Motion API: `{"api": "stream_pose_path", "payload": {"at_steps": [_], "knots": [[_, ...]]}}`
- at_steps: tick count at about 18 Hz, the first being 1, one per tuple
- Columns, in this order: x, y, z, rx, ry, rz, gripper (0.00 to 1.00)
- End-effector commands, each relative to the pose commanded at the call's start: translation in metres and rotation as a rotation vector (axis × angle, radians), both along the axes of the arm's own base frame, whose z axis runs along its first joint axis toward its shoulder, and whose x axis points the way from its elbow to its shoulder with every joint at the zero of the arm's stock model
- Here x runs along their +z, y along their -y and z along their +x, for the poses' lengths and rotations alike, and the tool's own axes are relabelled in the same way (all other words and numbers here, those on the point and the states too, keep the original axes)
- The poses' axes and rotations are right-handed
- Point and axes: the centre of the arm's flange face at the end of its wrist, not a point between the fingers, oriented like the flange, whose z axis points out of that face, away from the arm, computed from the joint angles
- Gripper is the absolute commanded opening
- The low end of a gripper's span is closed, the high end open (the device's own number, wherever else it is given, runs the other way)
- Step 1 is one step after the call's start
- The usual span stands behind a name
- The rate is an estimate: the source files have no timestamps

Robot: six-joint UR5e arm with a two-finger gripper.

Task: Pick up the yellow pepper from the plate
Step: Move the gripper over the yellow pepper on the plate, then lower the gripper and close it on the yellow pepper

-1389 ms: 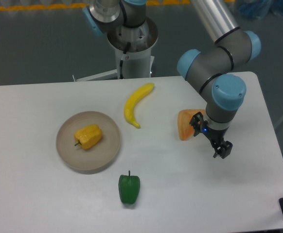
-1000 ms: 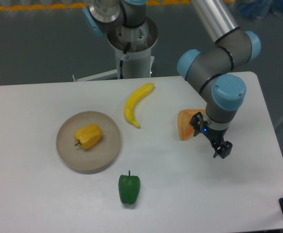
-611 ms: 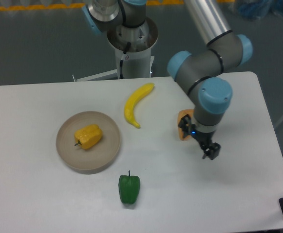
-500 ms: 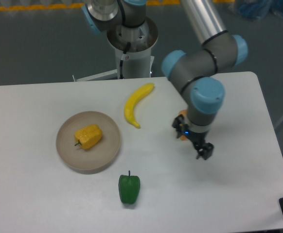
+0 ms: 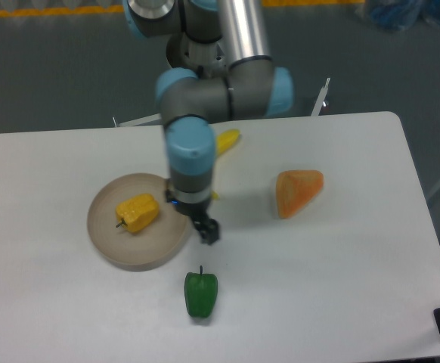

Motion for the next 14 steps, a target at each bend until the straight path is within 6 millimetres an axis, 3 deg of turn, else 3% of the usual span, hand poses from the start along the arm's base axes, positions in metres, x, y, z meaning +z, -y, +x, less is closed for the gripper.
{"api": "stream_pose_path", "payload": {"at_steps": [6, 14], "knots": [[-0.01, 0.007, 0.046, 0.008, 0.006, -0.029, 1.0], [-0.034, 0.002, 0.051, 0.046, 0.007, -0.062, 1.0]]}}
